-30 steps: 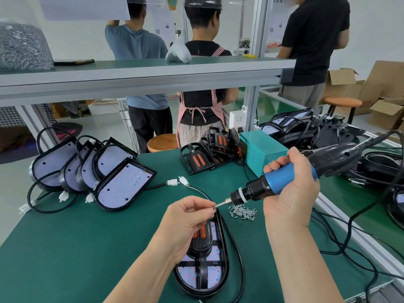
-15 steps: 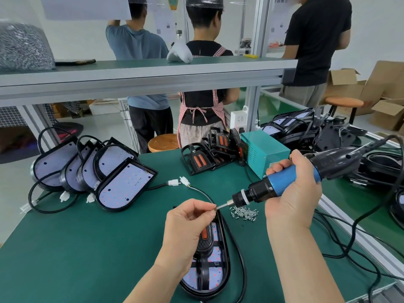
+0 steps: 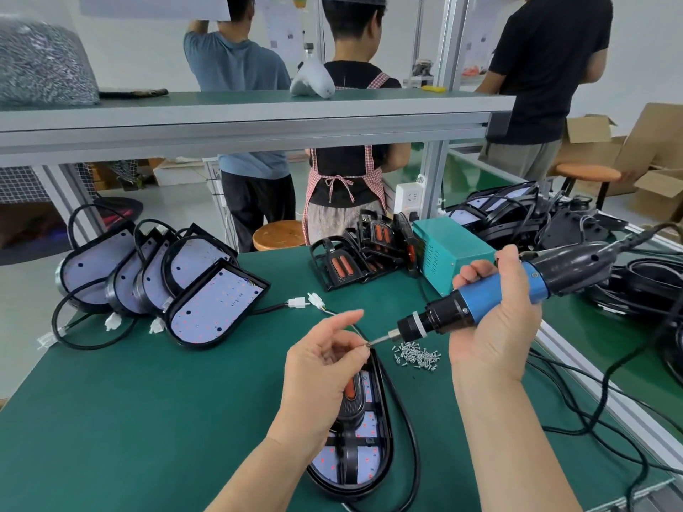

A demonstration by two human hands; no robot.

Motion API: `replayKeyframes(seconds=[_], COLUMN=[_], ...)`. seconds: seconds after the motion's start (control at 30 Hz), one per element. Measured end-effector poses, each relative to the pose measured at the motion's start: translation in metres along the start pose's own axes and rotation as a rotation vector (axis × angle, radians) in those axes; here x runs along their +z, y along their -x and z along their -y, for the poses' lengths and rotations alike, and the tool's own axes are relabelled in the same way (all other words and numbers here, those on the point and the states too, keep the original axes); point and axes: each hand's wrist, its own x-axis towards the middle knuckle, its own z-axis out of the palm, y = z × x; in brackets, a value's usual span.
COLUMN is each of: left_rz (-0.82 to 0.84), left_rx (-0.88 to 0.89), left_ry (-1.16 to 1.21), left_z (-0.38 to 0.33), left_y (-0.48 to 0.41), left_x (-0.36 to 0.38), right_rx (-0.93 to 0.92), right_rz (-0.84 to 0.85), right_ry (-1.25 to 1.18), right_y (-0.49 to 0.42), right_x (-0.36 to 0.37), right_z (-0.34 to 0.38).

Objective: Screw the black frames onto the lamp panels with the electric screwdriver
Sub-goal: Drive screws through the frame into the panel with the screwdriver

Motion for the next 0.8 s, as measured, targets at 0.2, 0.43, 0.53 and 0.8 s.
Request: replayKeyframes(seconds=[0.2, 0.43, 0.53, 0.8], left_rz=[0.023, -0.118, -0.274, 0.03], left_rx=[0.059, 0.079, -0.083, -0.506], left_ry=[-0.348, -0.543, -0.681, -0.5], left_z=[0.006, 0.007, 0.011, 0.036], left_y=[-0.008, -0.012, -0.02, -0.024], left_x=[-0.015, -0.035, -0.049, -0.044], right_rx=[0.03, 0.03, 0.016, 0.068], right_rz=[-0.023, 0.0, 0.035, 0.194], right_ry=[0.027, 0.051, 0.127, 0.289], right_y=[-0.004, -0.018, -0.026, -0.033], right_x=[0.005, 0.01, 0.011, 0.012], right_z=[-0.013, -0.021, -0.023, -0.05])
